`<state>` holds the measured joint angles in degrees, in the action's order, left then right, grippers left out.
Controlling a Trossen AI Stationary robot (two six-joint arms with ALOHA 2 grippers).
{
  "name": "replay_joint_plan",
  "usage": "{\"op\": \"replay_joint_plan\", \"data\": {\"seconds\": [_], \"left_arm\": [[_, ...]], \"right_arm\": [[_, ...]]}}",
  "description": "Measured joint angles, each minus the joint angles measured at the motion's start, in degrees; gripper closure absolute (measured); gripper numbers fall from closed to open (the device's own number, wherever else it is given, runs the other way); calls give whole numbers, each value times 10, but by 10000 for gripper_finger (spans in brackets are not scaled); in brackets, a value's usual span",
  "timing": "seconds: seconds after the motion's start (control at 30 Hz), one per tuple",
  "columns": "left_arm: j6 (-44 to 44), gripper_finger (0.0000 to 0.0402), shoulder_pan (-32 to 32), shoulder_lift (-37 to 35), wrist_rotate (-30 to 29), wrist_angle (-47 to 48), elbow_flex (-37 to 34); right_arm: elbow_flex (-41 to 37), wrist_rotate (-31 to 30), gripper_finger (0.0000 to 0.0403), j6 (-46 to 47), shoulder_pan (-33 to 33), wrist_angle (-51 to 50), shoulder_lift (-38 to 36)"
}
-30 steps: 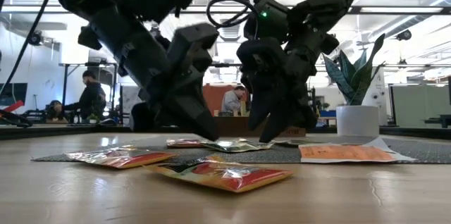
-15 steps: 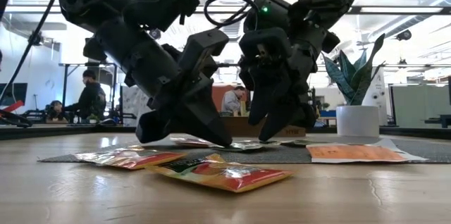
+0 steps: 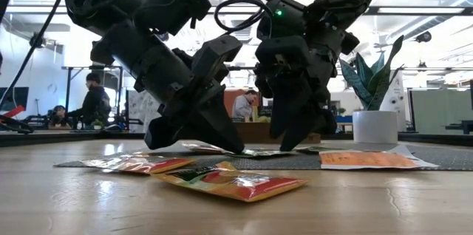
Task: Pick & Place Tea
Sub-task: Put the yellow tea bag into the middle section of the wooden organizer
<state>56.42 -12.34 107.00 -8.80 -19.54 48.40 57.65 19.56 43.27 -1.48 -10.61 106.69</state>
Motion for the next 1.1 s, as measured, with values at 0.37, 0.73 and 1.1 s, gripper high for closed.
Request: {"op": "replay_joint_plan", "data": {"seconds": [0.37,0.73,1.1], "left_arm": [[1,401,0,0,4,5,0],[-4,401,0,0,-3,5,-1],[3,401,1,0,-7,-1,-1]], "right_arm": [[0,-1,234,-2,0,-24,-2],[1,15,236,16,15,17,1],[10,27,303,3,15,35,0]]}}
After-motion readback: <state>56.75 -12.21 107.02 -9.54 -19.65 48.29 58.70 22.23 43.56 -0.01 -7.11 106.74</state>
